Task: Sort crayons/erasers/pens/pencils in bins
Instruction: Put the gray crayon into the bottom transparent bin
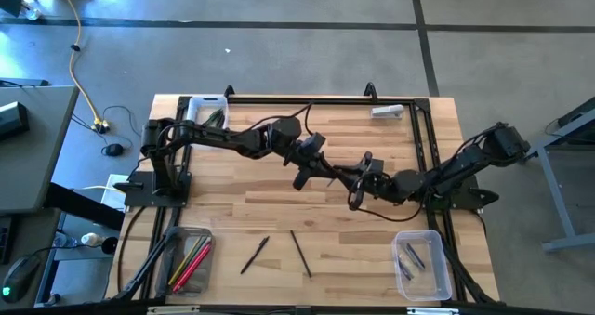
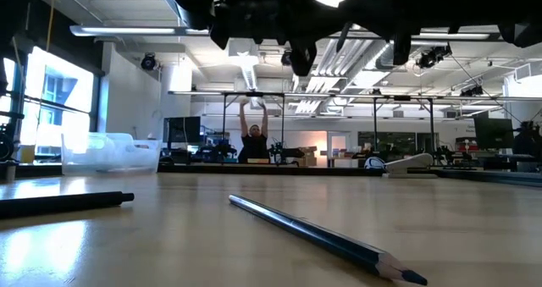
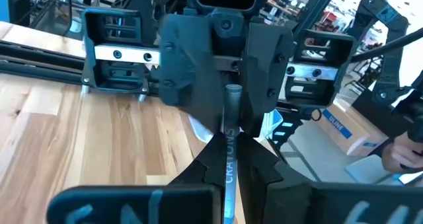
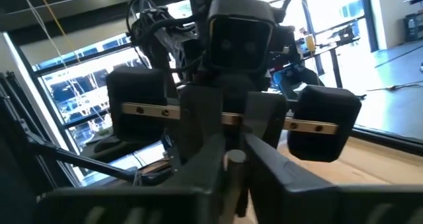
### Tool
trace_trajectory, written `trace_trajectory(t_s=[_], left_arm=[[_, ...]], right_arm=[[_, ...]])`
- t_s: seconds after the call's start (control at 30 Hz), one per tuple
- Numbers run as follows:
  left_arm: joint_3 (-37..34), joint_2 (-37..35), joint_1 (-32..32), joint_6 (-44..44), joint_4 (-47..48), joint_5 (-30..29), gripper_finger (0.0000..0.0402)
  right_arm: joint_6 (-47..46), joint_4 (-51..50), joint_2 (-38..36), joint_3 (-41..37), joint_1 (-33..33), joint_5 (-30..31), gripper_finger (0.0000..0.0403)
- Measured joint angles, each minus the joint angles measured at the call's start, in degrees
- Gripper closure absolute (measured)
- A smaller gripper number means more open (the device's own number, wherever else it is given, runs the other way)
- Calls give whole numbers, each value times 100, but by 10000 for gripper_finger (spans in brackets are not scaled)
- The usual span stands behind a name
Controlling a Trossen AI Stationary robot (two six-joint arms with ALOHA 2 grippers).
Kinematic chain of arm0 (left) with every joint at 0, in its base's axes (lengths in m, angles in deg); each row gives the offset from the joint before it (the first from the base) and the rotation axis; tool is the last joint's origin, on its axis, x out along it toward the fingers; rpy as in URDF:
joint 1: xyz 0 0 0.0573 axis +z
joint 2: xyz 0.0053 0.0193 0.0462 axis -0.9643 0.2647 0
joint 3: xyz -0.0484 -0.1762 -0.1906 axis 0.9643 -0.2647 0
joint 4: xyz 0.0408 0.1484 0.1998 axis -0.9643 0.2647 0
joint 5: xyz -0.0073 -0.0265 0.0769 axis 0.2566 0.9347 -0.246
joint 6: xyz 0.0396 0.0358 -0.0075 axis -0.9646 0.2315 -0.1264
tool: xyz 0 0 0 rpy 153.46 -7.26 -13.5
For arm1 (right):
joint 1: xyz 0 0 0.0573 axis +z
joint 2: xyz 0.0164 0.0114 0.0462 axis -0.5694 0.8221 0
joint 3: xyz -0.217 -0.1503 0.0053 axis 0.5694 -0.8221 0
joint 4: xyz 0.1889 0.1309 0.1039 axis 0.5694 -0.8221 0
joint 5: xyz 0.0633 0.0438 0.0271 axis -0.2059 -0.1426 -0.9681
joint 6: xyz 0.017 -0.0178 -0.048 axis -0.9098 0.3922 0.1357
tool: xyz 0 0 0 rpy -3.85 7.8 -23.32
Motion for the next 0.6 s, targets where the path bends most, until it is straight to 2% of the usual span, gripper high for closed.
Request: trace_trajectory(t_s=[0.1, 0.3, 0.43, 0.53, 0.6], left_arm=[[0, 1, 8, 114, 1, 13, 396], [0, -81, 92, 188, 81, 100, 359], [0, -370, 190, -355, 447, -25, 321], [0, -578, 199, -1007, 959, -417, 303], [0, -646, 133, -1337, 1197, -722, 301]], right_arm=[[48, 15, 0, 2, 2, -13, 391], [193, 0, -84, 4, 2, -19, 382], [379, -48, -432, 4, 67, -14, 394], [590, -290, -822, 26, 260, -17, 398], [658, -839, -1122, 159, 414, -15, 397]])
